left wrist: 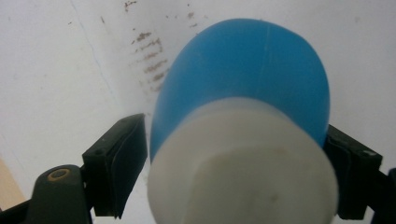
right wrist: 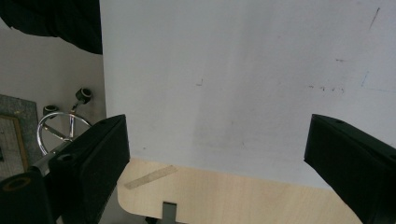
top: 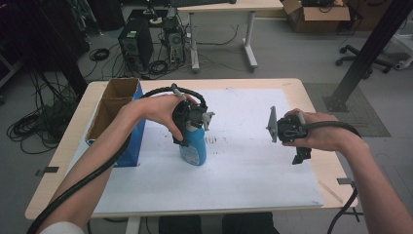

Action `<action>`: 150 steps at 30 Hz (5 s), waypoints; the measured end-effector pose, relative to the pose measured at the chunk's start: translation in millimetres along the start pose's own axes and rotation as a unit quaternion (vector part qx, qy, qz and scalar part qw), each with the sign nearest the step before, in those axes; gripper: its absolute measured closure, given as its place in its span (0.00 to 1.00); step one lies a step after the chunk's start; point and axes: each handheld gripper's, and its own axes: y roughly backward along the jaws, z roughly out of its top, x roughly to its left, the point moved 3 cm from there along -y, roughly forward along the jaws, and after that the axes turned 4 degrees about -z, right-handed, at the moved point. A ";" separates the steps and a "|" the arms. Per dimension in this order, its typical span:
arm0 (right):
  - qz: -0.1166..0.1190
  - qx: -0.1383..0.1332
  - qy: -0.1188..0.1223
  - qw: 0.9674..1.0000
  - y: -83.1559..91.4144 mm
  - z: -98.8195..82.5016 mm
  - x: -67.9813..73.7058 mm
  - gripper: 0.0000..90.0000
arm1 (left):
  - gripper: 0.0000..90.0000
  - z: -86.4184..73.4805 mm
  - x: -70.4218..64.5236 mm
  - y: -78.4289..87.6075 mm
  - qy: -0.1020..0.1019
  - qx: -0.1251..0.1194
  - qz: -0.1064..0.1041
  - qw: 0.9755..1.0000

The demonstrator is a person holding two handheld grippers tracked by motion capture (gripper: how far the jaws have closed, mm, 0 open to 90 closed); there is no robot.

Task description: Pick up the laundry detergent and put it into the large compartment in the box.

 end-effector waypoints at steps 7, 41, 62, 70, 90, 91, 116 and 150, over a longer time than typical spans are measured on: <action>0.000 -0.001 0.000 1.000 -0.7 -0.6 0.4 0.07 | 0.23 2.0 0.1 -2.5 0.000 -0.002 -0.003 1.000; -0.004 -0.008 0.005 1.000 -2.5 -0.1 2.3 0.07 | 0.38 8.1 2.1 -4.2 -0.011 0.012 -0.019 1.000; -0.004 -0.007 0.008 1.000 -1.1 5.4 3.7 0.07 | 0.40 5.7 4.9 -1.2 0.033 -0.009 -0.026 0.999; -0.005 -0.008 0.011 1.000 -1.8 4.2 5.0 0.07 | 0.41 8.2 9.6 16.4 0.048 -0.014 -0.026 0.998; -0.011 -0.021 0.025 0.999 0.0 10.0 3.9 0.07 | 0.41 -18.9 29.5 128.1 0.291 -0.012 -0.001 0.957; -0.013 -0.022 0.027 0.999 1.3 10.0 3.6 0.07 | 0.41 -23.8 30.8 133.7 0.315 -0.008 -0.001 0.949; -0.023 -0.024 0.035 0.999 5.5 14.9 0.7 0.07 | 0.42 -150.1 0.2 179.0 0.684 -0.031 0.058 0.726; -0.022 -0.022 0.036 0.999 0.5 20.5 4.0 0.07 | 0.42 -214.5 -32.4 122.7 0.782 -0.039 0.075 0.618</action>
